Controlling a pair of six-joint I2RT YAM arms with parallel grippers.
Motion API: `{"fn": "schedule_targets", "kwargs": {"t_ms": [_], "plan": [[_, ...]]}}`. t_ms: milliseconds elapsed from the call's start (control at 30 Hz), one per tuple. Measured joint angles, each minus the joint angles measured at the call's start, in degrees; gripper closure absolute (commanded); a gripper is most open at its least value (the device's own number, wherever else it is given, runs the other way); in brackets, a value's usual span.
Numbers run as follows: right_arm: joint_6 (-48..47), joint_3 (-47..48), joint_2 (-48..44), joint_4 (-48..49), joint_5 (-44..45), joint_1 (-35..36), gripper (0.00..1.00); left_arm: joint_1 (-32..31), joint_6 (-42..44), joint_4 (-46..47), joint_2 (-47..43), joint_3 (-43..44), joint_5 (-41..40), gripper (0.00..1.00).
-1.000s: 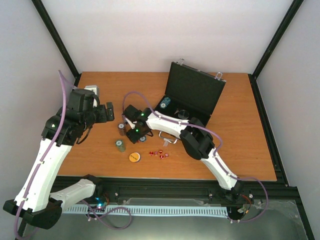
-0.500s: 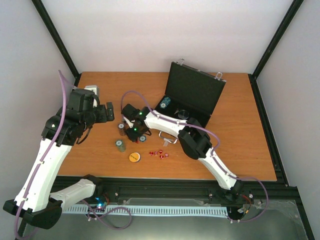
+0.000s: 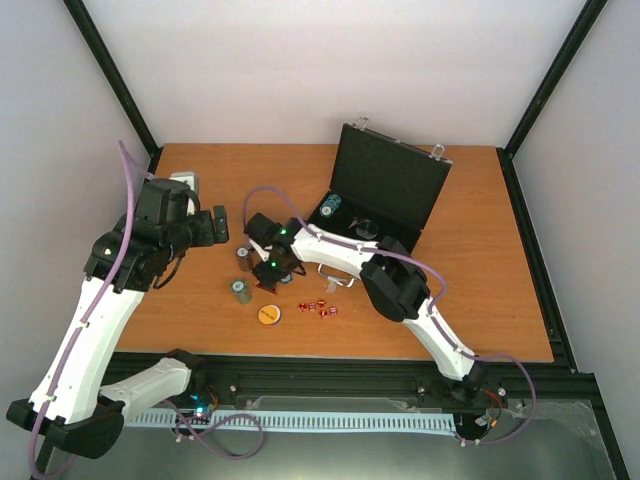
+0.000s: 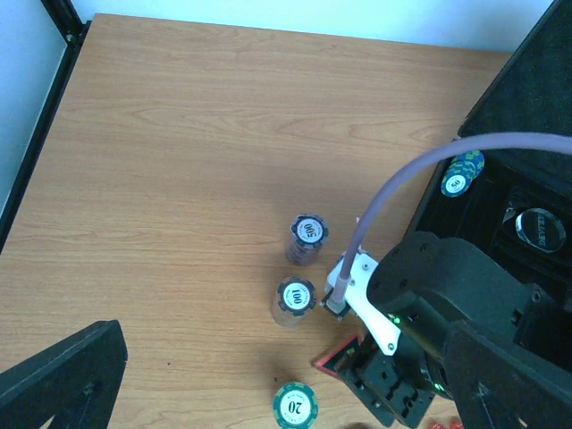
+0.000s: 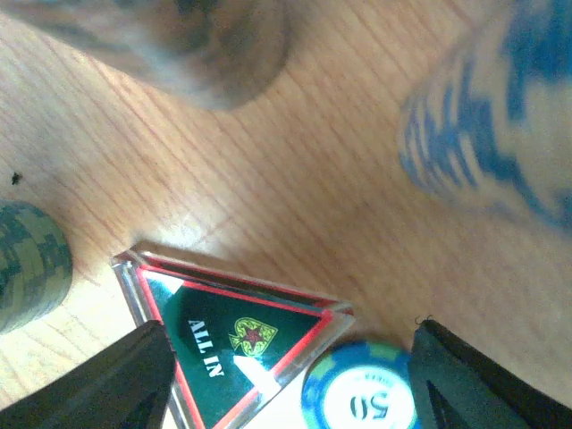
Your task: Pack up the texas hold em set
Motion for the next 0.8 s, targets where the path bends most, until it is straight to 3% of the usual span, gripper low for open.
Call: {"fn": "schedule_targets", "kwargs": {"t_ms": [167,800], "plan": [[-2.01,-1.38,-1.38,-1.33,2.19,1.36,0.13,0.0,0.02,0.07,0.0,-0.07,0.02,0.0],[-5.64,3.52,-0.79,-5.18,0.85,2.47,0.11,0.02,0.44,0.11,0.02,-0.11,0.02,0.0]]}}
